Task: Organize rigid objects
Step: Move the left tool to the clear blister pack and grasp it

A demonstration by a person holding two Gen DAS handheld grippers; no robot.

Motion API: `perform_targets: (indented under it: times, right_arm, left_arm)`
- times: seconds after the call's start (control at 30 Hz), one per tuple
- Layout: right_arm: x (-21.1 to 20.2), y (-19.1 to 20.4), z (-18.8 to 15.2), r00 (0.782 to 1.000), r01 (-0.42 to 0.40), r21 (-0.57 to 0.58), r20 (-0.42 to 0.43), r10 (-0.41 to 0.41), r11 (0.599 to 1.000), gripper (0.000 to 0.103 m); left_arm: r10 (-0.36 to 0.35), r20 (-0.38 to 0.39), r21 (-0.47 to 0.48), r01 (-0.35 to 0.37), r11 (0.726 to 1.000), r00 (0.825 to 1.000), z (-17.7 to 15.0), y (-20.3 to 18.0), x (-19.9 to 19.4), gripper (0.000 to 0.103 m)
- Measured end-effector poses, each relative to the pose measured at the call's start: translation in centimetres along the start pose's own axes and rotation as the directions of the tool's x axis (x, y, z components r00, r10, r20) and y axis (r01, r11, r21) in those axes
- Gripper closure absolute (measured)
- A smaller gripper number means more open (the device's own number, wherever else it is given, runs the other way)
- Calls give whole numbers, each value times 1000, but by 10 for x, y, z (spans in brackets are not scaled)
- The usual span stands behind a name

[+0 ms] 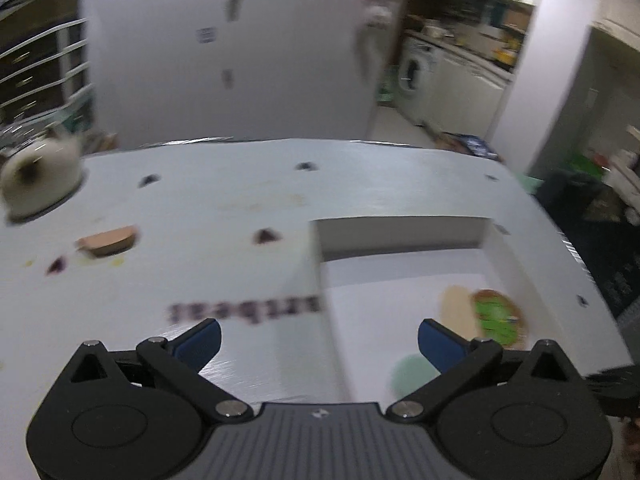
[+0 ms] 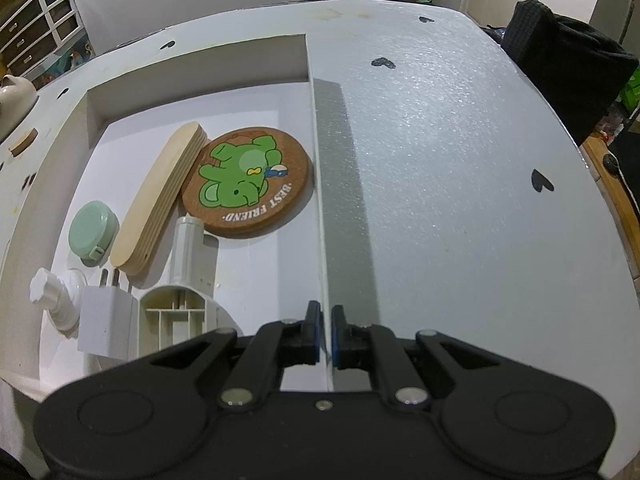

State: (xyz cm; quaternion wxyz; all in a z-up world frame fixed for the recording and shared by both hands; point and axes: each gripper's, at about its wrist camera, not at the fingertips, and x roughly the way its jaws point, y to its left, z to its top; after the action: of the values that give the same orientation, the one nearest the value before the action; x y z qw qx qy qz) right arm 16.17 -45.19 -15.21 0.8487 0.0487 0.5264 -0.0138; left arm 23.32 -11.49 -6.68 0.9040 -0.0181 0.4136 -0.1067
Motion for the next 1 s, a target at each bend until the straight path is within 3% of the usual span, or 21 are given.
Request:
perform_targets:
  times: [0.2, 0.37, 0.5, 0.73, 0.83, 1.0]
  right_arm:
    - [0, -2, 1, 1000, -10, 2, -3, 10, 1000, 98]
    - [1, -3, 1, 1000, -15, 0, -5, 15, 1000, 98]
    - [1, -4, 1, 1000, -23, -2, -6, 23, 1000, 99]
    - [1, -5, 2, 999, -31, -10, -11, 31, 999, 99]
    - [1, -5, 2, 999, -32, -10, -11, 32, 999, 99]
    - [1, -6, 2, 999, -32, -8, -11, 32, 999, 99]
  left_arm:
    - [70, -54, -80, -74, 994, 996, -19, 36, 4, 0]
    - [77, -140, -96, -91, 991, 987, -47, 45, 15, 0]
    - [30, -197, -52, -41, 998, 980, -68, 41, 27, 0]
    - [-7, -264, 116, 39, 993, 965, -94, 31, 34, 0]
    - [13, -282, 134, 26, 991, 959, -100, 33, 42, 0]
    - [77, -230, 155, -41, 987, 970, -99, 39, 51, 0]
